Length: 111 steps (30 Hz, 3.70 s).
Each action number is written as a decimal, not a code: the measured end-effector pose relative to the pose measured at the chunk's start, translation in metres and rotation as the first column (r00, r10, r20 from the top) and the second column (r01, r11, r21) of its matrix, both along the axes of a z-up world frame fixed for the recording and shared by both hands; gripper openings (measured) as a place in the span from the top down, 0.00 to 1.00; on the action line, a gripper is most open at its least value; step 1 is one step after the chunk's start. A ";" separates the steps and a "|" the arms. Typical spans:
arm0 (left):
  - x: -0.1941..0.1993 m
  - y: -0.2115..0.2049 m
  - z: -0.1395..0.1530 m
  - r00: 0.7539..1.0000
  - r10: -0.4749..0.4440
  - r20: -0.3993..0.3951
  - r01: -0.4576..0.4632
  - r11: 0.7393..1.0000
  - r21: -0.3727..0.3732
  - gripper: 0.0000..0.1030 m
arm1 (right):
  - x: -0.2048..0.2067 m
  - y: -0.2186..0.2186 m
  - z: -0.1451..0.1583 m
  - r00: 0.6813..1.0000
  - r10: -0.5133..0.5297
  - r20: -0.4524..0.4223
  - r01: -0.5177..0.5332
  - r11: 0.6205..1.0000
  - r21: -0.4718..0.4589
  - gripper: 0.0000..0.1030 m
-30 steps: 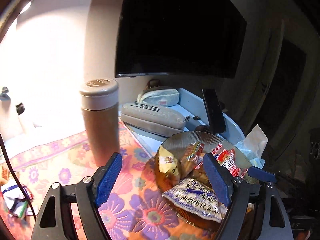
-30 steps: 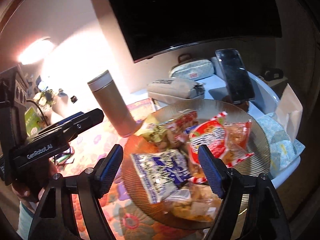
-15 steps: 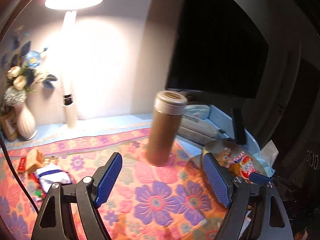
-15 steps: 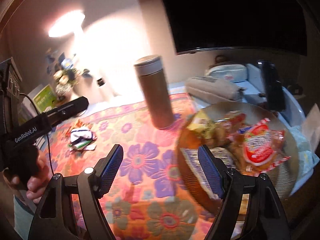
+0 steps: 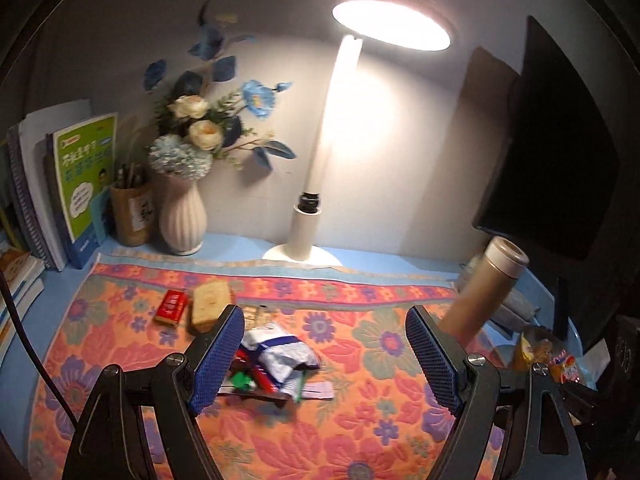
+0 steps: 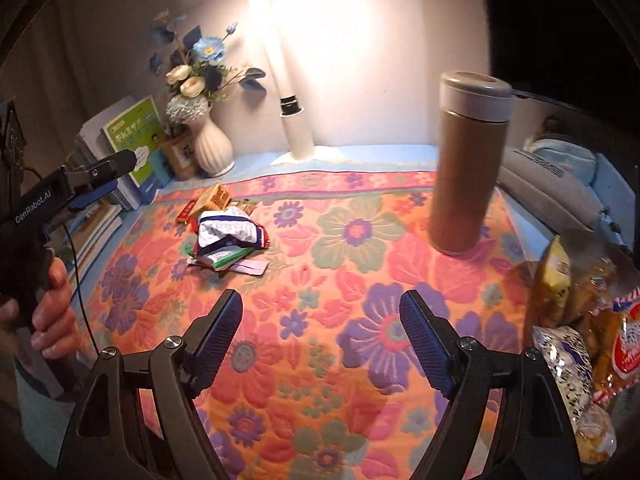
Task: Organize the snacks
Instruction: 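Move both grippers back to the snacks on the bed, then grasp the bread slice pack with left gripper while right gripper grasps the green wafer pack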
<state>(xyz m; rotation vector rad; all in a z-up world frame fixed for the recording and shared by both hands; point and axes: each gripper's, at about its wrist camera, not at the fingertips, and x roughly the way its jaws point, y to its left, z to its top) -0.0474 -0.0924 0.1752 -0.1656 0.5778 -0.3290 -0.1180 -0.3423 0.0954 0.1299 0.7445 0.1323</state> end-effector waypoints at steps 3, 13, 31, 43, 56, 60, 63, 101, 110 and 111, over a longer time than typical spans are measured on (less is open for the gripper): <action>0.017 0.037 -0.006 0.996 0.085 -0.029 -0.086 0.996 -0.021 0.22 | 0.026 0.018 -0.006 0.999 0.046 -0.025 -0.046 0.999 0.004 0.21; 0.086 0.079 -0.053 0.973 0.165 -0.162 -0.176 0.983 -0.058 0.20 | 0.106 0.067 -0.034 0.973 0.181 -0.142 -0.177 0.984 0.036 0.21; 0.183 0.060 -0.154 0.932 0.117 -0.343 -0.166 0.979 -0.116 0.23 | 0.168 0.122 -0.078 0.896 0.379 -0.233 -0.417 0.898 -0.142 0.21; 0.187 0.060 -0.161 0.928 0.057 -0.368 -0.122 0.980 -0.157 0.39 | 0.202 0.143 -0.099 0.865 0.473 -0.167 -0.486 0.872 -0.048 0.19; 0.183 0.065 -0.162 0.931 0.102 -0.351 -0.155 0.980 -0.127 0.48 | 0.189 0.130 -0.097 0.879 0.471 -0.076 -0.470 0.882 0.031 0.64; 0.180 0.069 -0.162 0.930 0.119 -0.348 -0.173 0.976 -0.129 0.48 | 0.188 0.119 -0.093 0.892 0.448 -0.067 -0.445 0.894 0.057 0.84; 0.177 0.068 -0.162 0.931 0.130 -0.340 -0.179 0.977 -0.118 0.48 | 0.182 0.118 -0.094 0.884 0.461 -0.080 -0.457 0.888 0.057 0.83; 0.153 0.083 -0.130 0.964 0.174 -0.203 -0.201 0.972 -0.120 0.48 | 0.121 0.121 -0.083 0.848 0.527 -0.060 -0.529 0.848 -0.029 0.53; 0.102 0.057 -0.112 0.975 0.077 -0.209 -0.109 0.984 -0.144 0.49 | 0.056 0.056 -0.052 0.927 0.374 0.013 -0.374 0.927 -0.022 0.53; 0.093 0.054 -0.107 0.974 0.076 -0.215 -0.109 0.983 -0.145 0.49 | 0.048 0.048 -0.049 0.936 0.350 0.024 -0.349 0.937 -0.022 0.53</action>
